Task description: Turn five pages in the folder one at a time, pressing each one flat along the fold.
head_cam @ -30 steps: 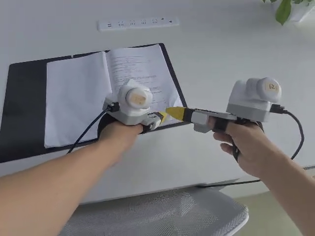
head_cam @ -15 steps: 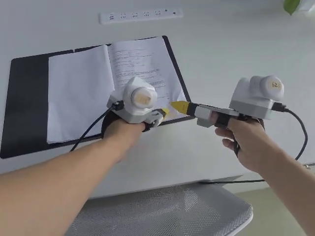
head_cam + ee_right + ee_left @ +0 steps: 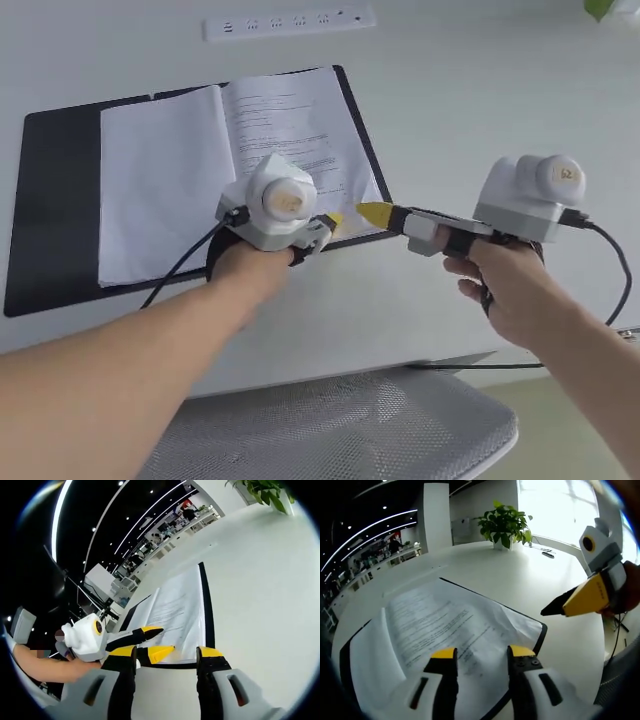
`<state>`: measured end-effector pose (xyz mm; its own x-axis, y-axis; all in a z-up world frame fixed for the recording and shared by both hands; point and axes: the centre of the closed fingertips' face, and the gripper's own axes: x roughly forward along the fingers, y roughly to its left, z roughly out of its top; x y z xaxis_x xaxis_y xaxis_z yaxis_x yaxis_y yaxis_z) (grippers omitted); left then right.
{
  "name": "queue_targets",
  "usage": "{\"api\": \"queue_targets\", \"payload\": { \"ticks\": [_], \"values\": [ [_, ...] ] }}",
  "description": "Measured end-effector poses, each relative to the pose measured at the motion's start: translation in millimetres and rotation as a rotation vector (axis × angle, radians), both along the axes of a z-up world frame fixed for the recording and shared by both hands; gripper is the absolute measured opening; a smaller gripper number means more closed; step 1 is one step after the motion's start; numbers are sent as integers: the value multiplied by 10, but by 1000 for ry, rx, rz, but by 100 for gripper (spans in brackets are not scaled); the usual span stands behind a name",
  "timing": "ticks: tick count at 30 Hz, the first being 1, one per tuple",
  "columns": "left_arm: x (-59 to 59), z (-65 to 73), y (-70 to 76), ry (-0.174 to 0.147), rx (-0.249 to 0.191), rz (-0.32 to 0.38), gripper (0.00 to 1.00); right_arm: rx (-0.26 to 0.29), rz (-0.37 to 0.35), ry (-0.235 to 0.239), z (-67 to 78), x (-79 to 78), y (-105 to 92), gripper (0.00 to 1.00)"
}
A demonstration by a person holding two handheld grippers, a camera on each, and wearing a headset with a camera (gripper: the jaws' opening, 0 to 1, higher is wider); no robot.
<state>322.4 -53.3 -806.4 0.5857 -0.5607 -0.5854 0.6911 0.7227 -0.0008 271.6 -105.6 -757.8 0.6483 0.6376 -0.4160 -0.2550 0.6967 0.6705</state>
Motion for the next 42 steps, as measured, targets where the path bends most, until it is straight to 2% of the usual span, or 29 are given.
{"api": "queue_targets", "payload": {
  "ticks": [1,2,3,4,5,10,19,26,35,42],
  "values": [
    [2,-1,2,0,-1,1,36,0,-1,2,-3,4,-3,46],
    [3,-1,7,0,1,4,26,0,-1,2,-4,5,-5,46],
    [25,19,46,-14,13,17,17,1,-4,-1,-1,12,-7,46],
    [47,20,92,-24,28,38,13,3,-4,1,-1,15,-7,46],
    [32,23,79,-10,11,29,11,1,-2,1,-2,19,-6,46],
    [9,47,73,-25,38,11,9,-3,1,-2,-20,50,6,46],
    [19,57,83,-17,32,24,8,-3,9,24,-107,75,50,44],
    [29,55,88,-11,24,33,8,24,-6,57,-199,99,48,36],
    [45,47,95,-5,17,39,8,59,-34,85,-238,115,35,17],
    [49,44,95,-2,15,39,8,76,-64,84,-216,151,11,1]
  ]
}}
